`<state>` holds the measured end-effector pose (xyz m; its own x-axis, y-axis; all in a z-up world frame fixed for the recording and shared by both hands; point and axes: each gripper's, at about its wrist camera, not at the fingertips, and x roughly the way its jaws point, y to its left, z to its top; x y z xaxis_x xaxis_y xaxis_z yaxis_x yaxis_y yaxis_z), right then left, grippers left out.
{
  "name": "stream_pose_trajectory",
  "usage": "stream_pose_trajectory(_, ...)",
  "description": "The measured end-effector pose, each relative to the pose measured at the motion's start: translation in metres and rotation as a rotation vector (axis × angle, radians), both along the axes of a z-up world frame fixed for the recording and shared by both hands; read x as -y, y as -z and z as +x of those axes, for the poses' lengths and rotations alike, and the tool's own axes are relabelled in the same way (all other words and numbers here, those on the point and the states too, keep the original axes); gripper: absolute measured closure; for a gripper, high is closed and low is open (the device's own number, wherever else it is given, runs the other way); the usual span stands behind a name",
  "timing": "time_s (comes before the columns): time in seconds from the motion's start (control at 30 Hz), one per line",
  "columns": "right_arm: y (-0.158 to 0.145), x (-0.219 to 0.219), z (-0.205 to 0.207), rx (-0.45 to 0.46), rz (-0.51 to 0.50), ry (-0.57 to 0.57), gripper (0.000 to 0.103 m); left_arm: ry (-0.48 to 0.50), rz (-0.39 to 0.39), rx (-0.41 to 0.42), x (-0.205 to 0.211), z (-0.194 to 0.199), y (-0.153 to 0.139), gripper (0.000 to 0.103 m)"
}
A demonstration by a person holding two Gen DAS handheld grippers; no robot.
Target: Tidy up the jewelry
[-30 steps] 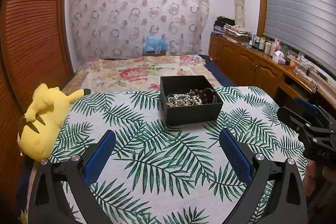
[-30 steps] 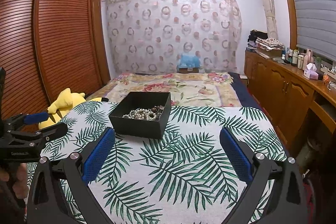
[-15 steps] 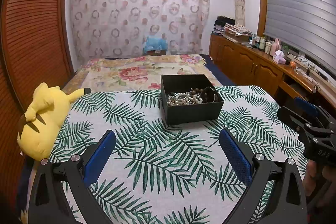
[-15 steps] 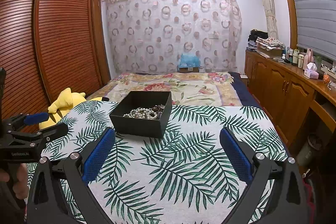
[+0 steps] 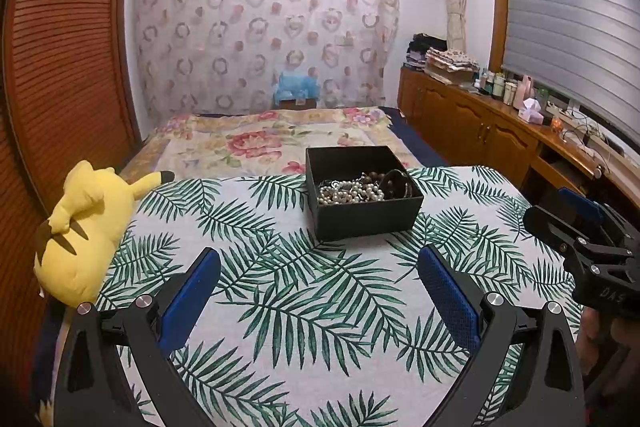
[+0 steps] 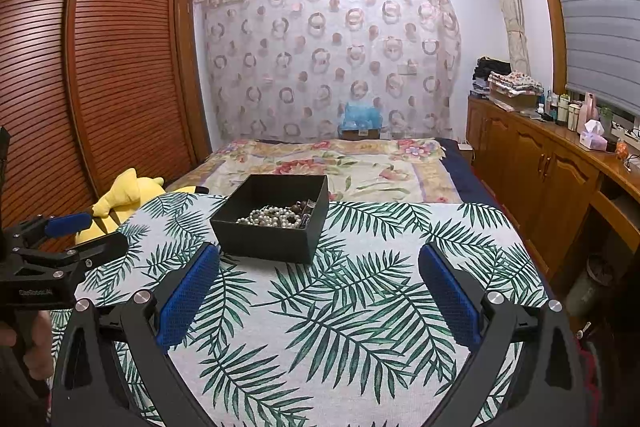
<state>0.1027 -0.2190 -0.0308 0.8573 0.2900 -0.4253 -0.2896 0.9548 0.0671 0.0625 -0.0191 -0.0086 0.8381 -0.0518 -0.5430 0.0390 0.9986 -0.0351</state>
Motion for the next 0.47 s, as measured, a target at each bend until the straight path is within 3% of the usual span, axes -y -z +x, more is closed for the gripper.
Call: stream_pose_trajectory(0.47,0.0007,0.0004,-0.0002,0.0,0.0,0.0,0.003,-0.005,0.0,-0.002,0.0032,-0.0015,-0.0025,0.008)
